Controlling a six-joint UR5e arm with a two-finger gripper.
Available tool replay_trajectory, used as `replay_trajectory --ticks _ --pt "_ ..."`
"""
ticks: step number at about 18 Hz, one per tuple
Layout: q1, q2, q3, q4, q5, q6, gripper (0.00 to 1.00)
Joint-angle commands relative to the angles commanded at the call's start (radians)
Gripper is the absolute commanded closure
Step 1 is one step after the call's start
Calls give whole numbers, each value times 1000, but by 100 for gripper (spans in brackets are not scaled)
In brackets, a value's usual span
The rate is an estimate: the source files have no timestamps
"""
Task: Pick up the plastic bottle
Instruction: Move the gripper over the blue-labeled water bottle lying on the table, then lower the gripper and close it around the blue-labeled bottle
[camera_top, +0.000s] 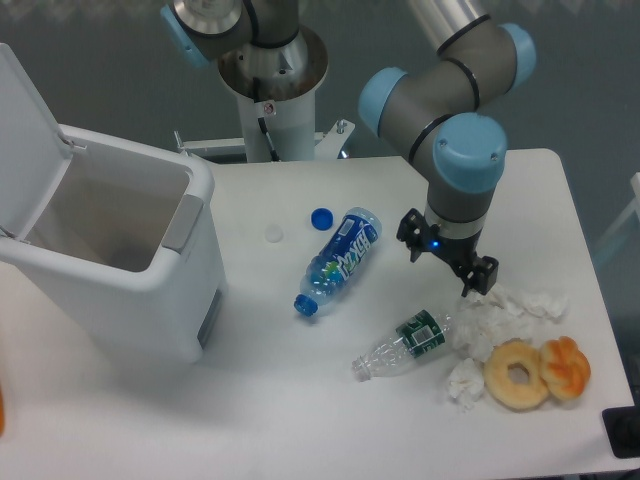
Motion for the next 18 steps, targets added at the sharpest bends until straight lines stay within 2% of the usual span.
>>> replay_trajectory --ticks 5,12,16,18 --pt "-72 -17 -15 2 -17 -123 0" --pt "-141 -22 -15 -14 -34 -155 0" --pt "-189 -35 -29 -17 -66 -342 0" --pt "-201 -55 -23 -14 -66 -364 0"
